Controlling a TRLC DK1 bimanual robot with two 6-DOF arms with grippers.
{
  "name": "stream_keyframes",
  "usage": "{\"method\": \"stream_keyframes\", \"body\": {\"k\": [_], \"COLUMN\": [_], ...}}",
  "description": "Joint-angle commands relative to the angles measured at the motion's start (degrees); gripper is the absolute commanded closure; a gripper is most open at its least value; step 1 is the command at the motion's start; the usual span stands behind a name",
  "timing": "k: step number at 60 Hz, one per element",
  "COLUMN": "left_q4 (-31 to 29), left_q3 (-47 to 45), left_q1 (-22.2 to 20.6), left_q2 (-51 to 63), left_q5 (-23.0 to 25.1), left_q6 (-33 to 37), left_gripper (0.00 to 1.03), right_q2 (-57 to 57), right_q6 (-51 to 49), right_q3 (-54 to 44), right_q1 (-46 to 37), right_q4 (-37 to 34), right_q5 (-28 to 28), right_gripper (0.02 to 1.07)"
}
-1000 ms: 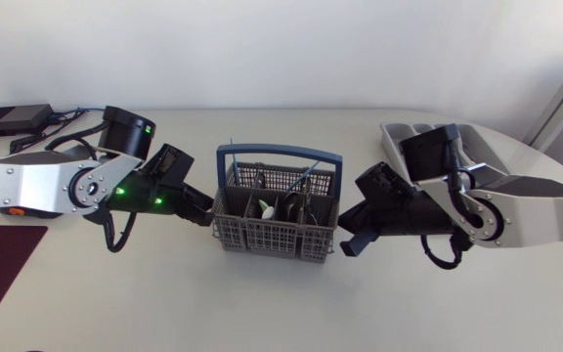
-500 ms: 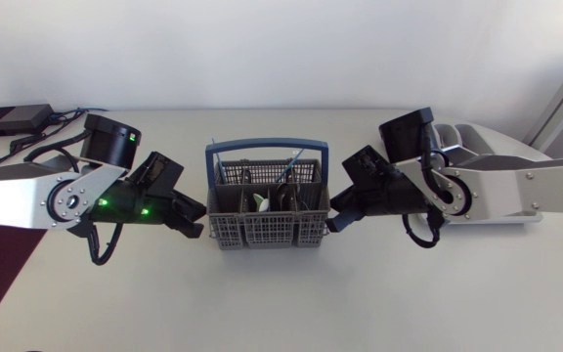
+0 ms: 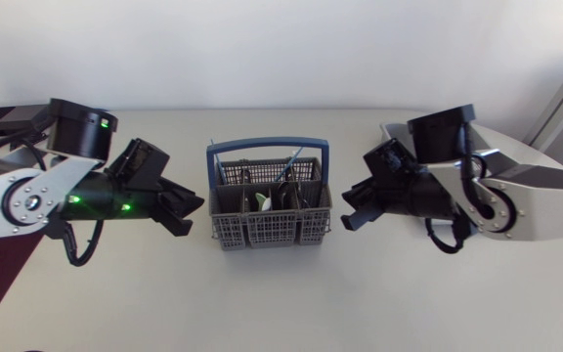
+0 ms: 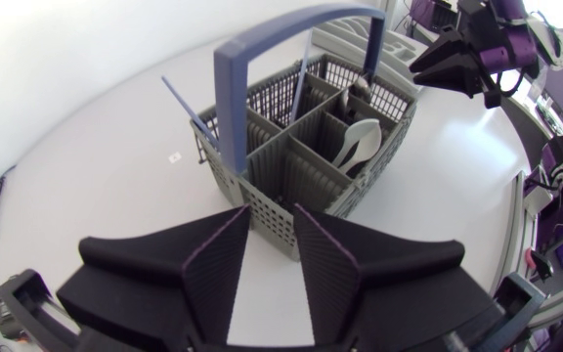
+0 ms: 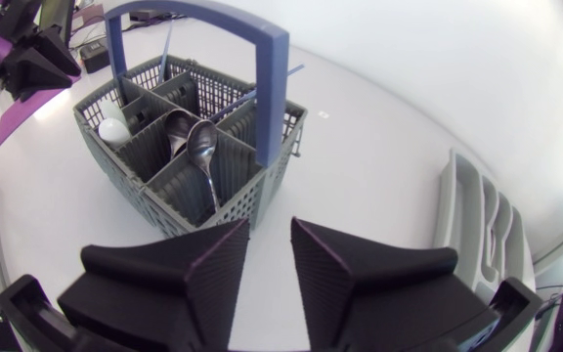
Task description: Unload the cutlery basket into the drawer organizer.
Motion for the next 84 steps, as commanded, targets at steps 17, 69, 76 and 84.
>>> {"method": "stream_keyframes", "body": {"k": [17,69,76,84], "left_q4": [-1.39,-9.65,-13.25,-14.66], "left_q3": [-0.13,20.26,23.16,25.80], "left_q1": [-7.52,-20.18,-20.27,-20.71], "left_q2": [-7.74,13.97,16.26,18.37], "left_q5": [-3.84,-19.22,-19.22,-19.22], "left_q6": [4.91,51.32,54.57,56.59], "left_gripper": [0.35,0.27,0.32,0.37], "right_q2": [-15.14,-17.77,-17.86,-17.77], "right_q6": [-3.01,-9.51,-9.95,-10.39], "right_q3": [-8.12,-12.52,-13.13,-14.10], "right_q1": [-1.32,2.37,2.37,2.28], "right_q4": [-5.55,-6.52,-6.43,-5.46], "right_q5": [-3.14,-8.94,-9.03,-9.03], "right_gripper": [0.22,0.15,0.15,0.15]}}
